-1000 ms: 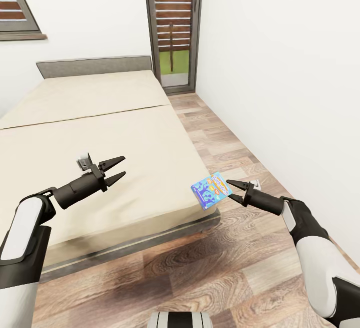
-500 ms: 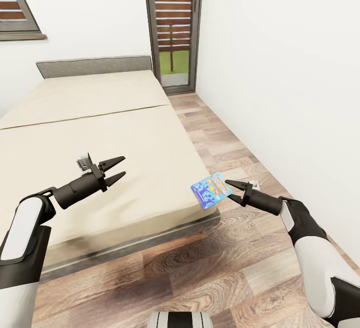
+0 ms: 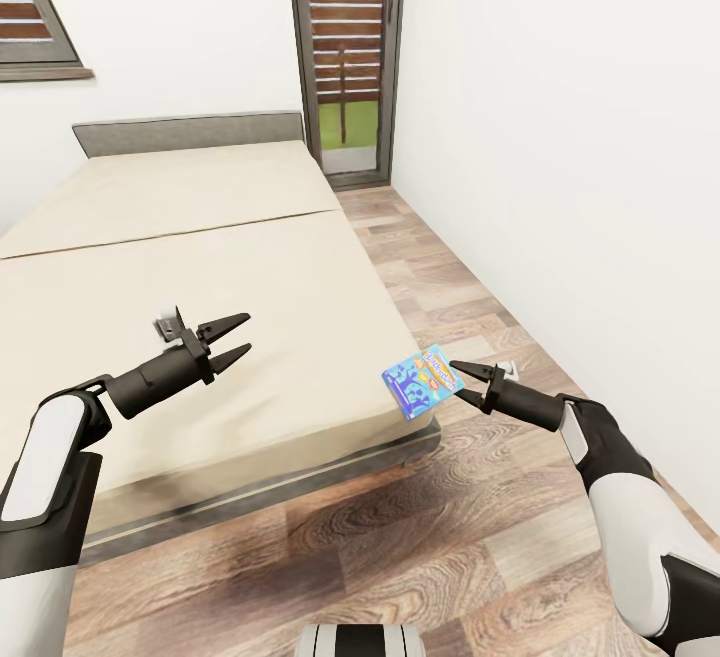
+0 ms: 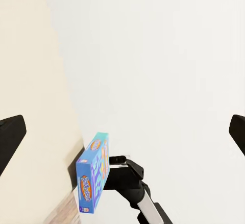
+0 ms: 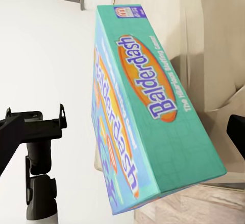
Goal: Put all the toys in the child's room - the three board games (two on the bed and one on the table), the two jigsaw puzzles on the table, and the tennis ball on the table - inside the toy box on the table in the child's room.
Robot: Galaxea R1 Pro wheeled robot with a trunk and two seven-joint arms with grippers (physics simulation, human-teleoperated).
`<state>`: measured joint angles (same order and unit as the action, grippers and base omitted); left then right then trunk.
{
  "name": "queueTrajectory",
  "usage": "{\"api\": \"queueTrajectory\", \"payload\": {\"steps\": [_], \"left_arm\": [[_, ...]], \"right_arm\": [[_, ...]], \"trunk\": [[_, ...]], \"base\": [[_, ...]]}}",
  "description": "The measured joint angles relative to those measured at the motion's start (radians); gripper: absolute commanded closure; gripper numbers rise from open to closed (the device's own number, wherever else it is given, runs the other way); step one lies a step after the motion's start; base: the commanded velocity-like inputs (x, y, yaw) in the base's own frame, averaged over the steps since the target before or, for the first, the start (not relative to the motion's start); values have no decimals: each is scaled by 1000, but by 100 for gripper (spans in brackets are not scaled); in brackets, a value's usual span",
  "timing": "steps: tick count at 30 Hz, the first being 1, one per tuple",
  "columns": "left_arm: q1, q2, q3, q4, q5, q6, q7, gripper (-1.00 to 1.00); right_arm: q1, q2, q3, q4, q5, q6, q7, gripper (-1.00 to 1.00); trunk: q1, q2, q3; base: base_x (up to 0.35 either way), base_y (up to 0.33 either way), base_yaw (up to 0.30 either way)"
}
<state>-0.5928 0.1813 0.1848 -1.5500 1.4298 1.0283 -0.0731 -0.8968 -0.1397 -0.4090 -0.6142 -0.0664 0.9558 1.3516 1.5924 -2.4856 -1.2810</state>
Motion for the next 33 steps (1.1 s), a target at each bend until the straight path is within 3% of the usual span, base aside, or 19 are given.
{"api": "queueTrajectory", "payload": {"steps": [8, 9, 33], "left_arm": [[0, 0, 0, 0, 0, 0, 1, -100], [0, 0, 0, 0, 0, 0, 1, -100], [0, 0, 0, 0, 0, 0, 1, -100]], "right_arm": [[1, 0, 0, 0, -2, -1, -1, -100], [1, 0, 0, 0, -3, -1, -1, 100], [1, 0, 2, 0, 0, -6, -4, 100]], "trunk": [[0, 0, 0], [0, 0, 0], [0, 0, 0]], "base": [[0, 0, 0], [0, 0, 0], [0, 0, 0]]}}
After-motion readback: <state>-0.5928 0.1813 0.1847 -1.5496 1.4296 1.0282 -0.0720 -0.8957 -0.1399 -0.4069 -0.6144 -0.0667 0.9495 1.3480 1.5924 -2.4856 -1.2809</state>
